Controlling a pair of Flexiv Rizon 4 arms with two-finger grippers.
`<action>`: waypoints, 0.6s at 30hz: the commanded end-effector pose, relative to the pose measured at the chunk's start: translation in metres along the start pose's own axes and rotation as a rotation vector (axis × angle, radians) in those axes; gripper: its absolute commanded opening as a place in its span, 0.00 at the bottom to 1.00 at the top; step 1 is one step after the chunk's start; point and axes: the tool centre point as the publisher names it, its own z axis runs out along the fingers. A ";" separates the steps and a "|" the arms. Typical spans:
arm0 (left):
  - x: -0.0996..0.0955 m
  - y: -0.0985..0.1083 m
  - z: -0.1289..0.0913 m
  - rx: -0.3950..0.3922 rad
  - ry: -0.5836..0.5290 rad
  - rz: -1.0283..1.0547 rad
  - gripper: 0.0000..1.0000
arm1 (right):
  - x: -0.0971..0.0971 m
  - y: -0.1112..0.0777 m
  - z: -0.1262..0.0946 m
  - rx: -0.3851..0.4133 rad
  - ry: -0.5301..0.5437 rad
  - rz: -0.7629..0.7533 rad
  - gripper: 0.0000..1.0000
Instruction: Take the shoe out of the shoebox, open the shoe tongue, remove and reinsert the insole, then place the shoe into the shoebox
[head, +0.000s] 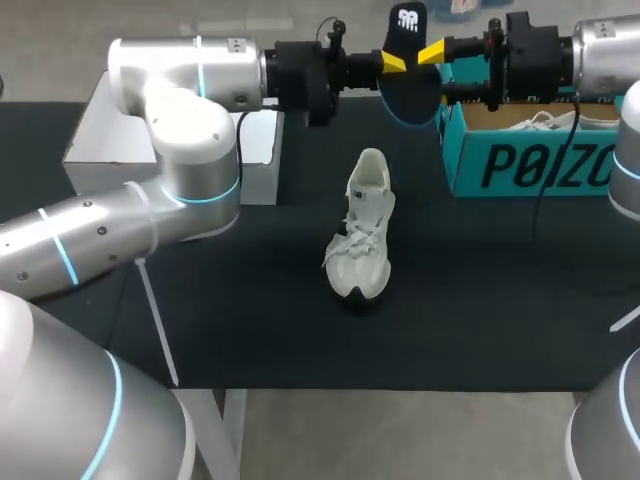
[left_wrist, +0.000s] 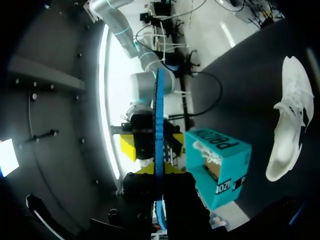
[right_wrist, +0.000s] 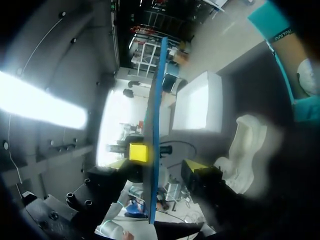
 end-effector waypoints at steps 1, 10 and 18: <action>0.000 -0.001 0.006 -0.004 -0.002 -0.003 0.00 | -0.002 0.002 0.002 0.008 -0.002 0.000 0.61; 0.002 -0.001 0.009 -0.009 0.005 -0.002 0.00 | -0.003 0.000 0.002 0.018 0.003 0.001 0.31; -0.001 0.001 0.013 -0.023 -0.008 -0.030 0.00 | -0.005 -0.002 0.001 0.014 0.009 0.006 0.00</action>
